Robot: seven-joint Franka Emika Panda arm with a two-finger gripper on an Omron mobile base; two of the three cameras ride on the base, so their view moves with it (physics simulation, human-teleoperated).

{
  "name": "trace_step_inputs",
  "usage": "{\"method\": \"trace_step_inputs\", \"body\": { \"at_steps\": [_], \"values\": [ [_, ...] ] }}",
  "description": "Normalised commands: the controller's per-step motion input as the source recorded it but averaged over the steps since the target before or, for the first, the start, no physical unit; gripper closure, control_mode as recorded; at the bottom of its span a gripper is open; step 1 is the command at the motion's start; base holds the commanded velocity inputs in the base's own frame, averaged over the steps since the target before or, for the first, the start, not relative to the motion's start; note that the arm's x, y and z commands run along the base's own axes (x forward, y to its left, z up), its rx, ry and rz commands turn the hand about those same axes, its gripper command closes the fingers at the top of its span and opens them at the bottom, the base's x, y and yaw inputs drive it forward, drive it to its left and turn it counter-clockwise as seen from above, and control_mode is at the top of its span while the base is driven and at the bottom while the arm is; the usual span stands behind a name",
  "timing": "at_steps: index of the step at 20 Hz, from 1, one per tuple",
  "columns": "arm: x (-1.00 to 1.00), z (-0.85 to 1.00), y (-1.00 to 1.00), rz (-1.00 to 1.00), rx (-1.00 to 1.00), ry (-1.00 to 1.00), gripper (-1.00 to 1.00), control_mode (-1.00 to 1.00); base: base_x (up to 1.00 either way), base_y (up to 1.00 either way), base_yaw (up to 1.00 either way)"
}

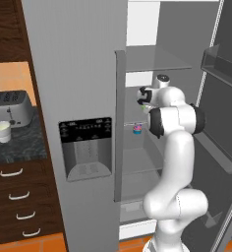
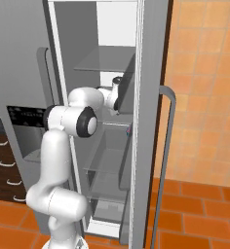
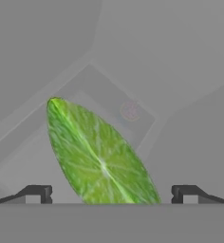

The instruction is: Grab a lemon wedge from the fridge and one ice cube from the ice bowl, and put them in the glass of lemonade.

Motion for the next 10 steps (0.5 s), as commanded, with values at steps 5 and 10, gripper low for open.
{"method": "trace_step_inputs", "body": {
  "at_steps": [5, 10],
  "values": [
    [0.12, 0.07, 0.00, 0.00, 0.00, 0.00, -1.00, -1.00, 0.00, 0.00, 0.00],
    [0.21, 0.00, 0.00, -0.03, 0.00, 0.00, -1.00, -1.00, 0.00, 0.00, 0.00]
  ]
}}
